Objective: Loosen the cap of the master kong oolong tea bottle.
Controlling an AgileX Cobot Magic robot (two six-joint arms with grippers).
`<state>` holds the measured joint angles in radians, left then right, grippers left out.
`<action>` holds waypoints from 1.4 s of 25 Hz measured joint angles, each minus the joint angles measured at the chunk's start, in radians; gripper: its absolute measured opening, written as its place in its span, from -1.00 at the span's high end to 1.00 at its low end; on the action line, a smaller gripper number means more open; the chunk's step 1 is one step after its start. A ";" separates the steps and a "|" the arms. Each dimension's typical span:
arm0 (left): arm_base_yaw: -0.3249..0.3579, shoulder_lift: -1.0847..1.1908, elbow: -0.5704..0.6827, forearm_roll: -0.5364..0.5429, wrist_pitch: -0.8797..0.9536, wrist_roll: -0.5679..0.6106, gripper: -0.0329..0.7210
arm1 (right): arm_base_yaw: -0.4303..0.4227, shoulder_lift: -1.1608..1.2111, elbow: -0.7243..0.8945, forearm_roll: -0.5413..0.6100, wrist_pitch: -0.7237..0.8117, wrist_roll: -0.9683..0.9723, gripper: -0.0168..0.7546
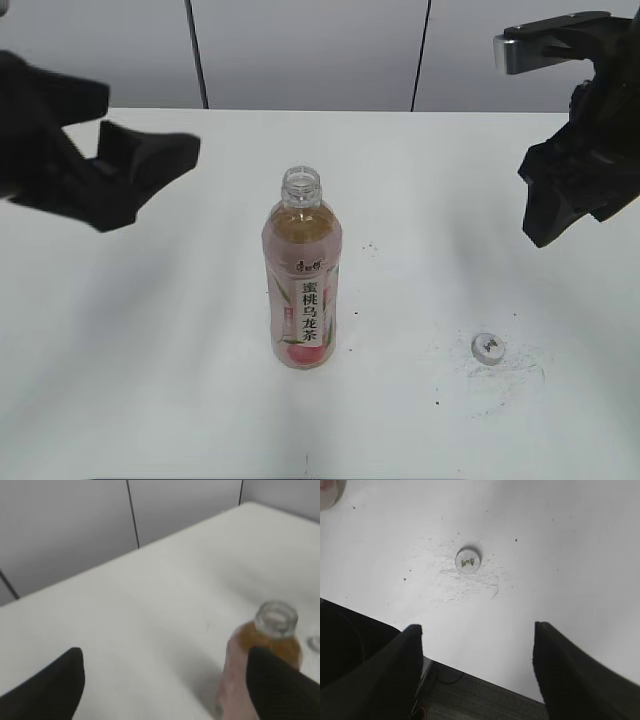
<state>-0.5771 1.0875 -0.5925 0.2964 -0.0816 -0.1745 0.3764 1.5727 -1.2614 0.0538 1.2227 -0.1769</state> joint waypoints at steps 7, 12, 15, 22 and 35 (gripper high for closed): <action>0.000 -0.126 -0.062 -0.251 0.653 0.002 -0.65 | 0.000 0.000 0.000 0.000 0.000 0.000 -0.38; 0.000 -0.294 -0.093 -0.359 1.027 0.062 -0.65 | 0.000 -0.031 0.015 0.009 -0.002 0.000 -0.38; 0.000 -0.461 -0.097 -0.328 1.192 0.084 -0.65 | 0.000 -0.109 0.080 0.028 -0.003 0.000 -0.38; 0.000 -0.884 -0.086 -0.272 1.286 0.138 -0.64 | 0.000 -0.455 0.337 0.083 -0.002 0.000 -0.38; 0.000 -1.022 0.031 -0.278 1.117 0.175 -0.64 | 0.000 -1.246 0.597 0.090 0.002 0.000 -0.38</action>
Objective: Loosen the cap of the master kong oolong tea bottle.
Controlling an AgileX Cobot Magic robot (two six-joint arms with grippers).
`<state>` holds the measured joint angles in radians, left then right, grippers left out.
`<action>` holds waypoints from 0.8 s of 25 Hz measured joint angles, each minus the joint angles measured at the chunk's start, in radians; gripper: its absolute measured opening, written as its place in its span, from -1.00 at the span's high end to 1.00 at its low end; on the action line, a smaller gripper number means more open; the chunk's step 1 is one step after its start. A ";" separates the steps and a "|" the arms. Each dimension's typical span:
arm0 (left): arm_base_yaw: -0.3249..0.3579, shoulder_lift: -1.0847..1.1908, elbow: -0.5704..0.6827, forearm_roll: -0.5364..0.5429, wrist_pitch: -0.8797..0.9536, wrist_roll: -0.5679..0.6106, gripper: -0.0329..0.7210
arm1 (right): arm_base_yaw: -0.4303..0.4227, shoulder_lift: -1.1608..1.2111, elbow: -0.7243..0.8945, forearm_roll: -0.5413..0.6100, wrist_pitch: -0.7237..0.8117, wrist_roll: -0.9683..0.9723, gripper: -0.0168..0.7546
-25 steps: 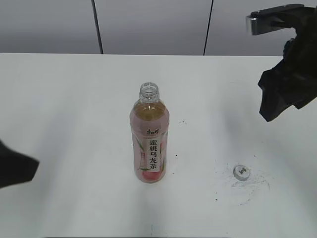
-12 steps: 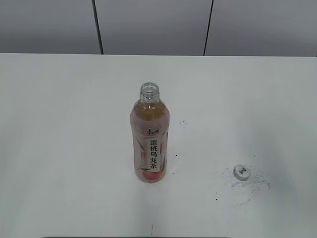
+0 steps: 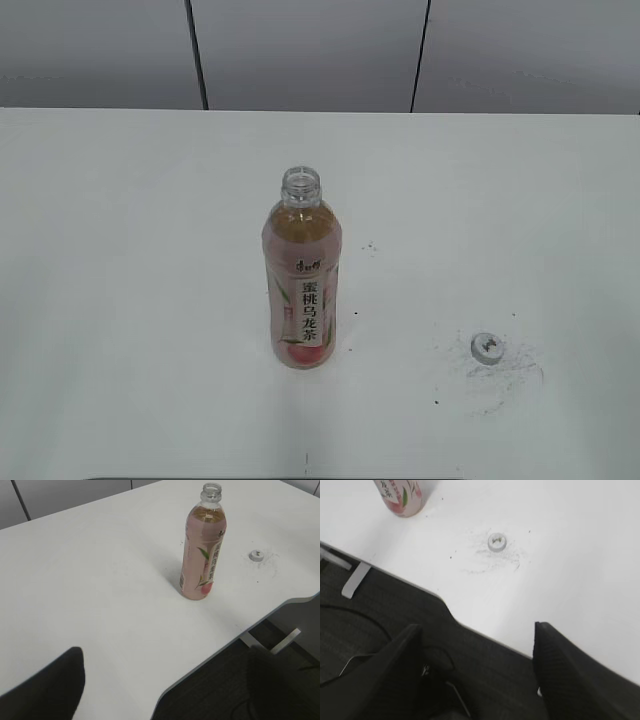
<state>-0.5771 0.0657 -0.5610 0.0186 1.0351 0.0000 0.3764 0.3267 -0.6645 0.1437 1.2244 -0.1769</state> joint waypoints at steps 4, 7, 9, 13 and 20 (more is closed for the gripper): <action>0.000 0.002 0.000 -0.002 -0.007 0.000 -0.60 | 0.000 -0.146 0.075 -0.013 -0.089 -0.012 -0.38; 0.000 0.002 0.000 -0.004 -0.009 0.000 -0.56 | 0.000 -0.203 0.127 -0.010 -0.134 -0.017 -0.38; 0.000 0.002 0.000 -0.005 -0.009 0.000 -0.54 | 0.000 -0.209 0.143 0.004 -0.132 -0.017 -0.37; 0.000 0.002 0.000 -0.006 -0.009 0.000 -0.49 | 0.000 -0.210 0.158 0.018 -0.120 -0.017 -0.34; 0.000 0.002 0.000 -0.007 -0.009 0.000 -0.47 | 0.000 -0.210 0.159 0.018 -0.119 -0.017 -0.34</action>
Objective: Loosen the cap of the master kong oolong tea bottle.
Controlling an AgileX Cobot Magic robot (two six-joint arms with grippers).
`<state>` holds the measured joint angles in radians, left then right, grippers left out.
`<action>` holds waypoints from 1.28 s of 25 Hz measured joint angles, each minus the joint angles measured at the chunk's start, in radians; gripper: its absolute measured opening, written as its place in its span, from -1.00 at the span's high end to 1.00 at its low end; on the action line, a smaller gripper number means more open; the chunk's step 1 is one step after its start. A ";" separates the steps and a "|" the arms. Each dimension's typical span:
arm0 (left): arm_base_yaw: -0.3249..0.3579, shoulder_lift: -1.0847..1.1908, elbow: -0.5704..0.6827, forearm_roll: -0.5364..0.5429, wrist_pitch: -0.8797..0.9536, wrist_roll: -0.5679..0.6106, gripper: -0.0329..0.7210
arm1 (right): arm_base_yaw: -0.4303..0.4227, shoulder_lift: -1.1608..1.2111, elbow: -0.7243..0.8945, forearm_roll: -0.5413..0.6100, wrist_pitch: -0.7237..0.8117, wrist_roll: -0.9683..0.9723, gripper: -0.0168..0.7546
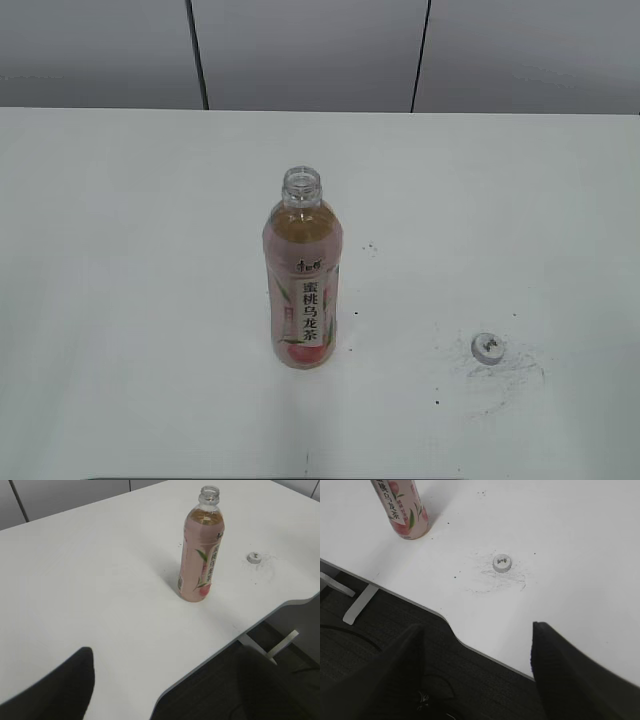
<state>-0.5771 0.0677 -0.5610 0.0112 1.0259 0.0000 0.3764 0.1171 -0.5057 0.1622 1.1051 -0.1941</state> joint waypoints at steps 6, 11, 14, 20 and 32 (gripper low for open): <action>0.165 0.000 0.000 0.000 0.000 0.000 -0.45 | -0.005 0.000 0.000 0.000 0.000 0.000 -0.34; 0.396 -0.013 0.000 -0.001 0.000 0.000 -0.42 | -0.186 -0.003 0.000 0.005 0.000 0.000 -0.34; 0.513 -0.054 0.001 0.000 0.000 0.000 -0.41 | -0.348 -0.036 0.000 0.005 0.000 0.000 -0.34; 0.563 -0.074 0.002 -0.002 0.000 0.000 -0.41 | -0.420 -0.122 0.000 0.005 0.004 0.000 -0.34; 0.563 -0.074 0.003 0.000 0.000 0.000 -0.41 | -0.369 -0.122 0.000 0.005 0.003 0.000 -0.34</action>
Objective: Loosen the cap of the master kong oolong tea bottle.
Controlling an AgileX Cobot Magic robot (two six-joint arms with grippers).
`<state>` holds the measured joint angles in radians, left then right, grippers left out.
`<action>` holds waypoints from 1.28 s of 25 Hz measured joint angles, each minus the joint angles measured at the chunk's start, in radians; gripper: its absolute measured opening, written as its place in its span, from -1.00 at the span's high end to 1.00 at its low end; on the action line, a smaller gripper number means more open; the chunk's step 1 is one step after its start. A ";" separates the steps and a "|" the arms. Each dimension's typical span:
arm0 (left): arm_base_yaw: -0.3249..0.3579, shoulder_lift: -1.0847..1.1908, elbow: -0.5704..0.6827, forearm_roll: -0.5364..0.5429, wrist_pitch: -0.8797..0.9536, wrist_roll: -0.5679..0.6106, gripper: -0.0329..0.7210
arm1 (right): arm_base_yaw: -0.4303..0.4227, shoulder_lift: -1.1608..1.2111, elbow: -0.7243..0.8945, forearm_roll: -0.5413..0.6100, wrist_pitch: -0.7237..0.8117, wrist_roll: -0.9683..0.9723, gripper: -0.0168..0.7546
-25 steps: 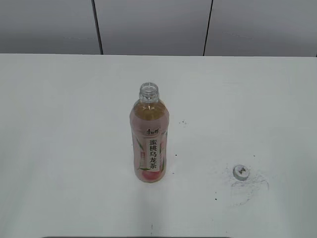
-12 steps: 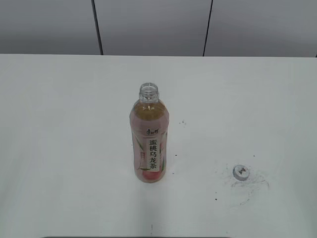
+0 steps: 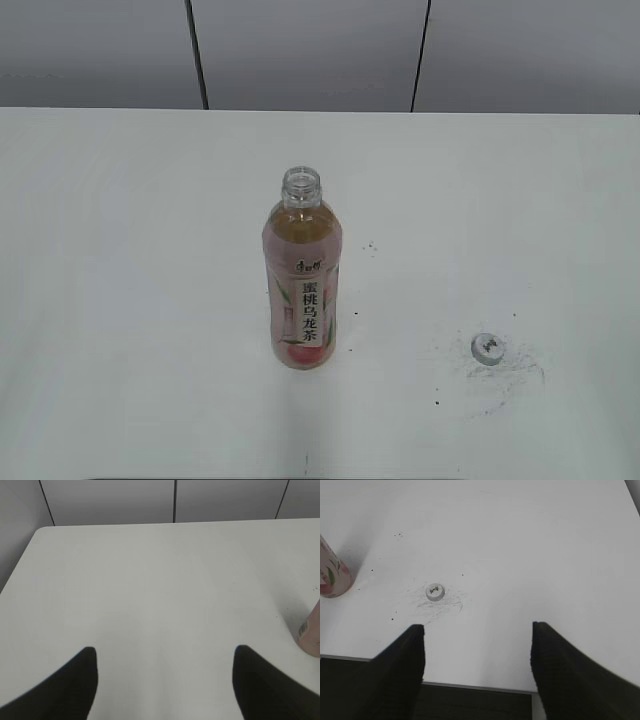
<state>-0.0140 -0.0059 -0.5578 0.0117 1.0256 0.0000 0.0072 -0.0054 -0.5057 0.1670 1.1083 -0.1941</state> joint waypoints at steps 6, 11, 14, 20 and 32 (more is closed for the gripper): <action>0.000 0.000 0.000 0.000 0.000 0.000 -0.41 | 0.000 0.000 0.000 0.000 0.000 0.000 -0.34; 0.000 0.000 0.000 0.000 0.000 0.000 -0.41 | 0.000 0.000 0.000 0.000 -0.001 0.000 -0.34; 0.000 0.000 0.000 0.000 0.000 0.000 -0.41 | 0.000 0.000 0.000 0.000 -0.001 0.000 -0.34; 0.000 0.000 0.000 0.000 0.000 0.000 -0.41 | 0.000 0.000 0.000 0.000 -0.001 0.000 -0.34; 0.000 0.000 0.000 -0.001 0.000 0.000 -0.41 | 0.000 0.000 0.000 -0.029 -0.001 0.013 -0.34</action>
<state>-0.0140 -0.0059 -0.5578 0.0111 1.0256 0.0000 0.0072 -0.0054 -0.5057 0.1376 1.1075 -0.1812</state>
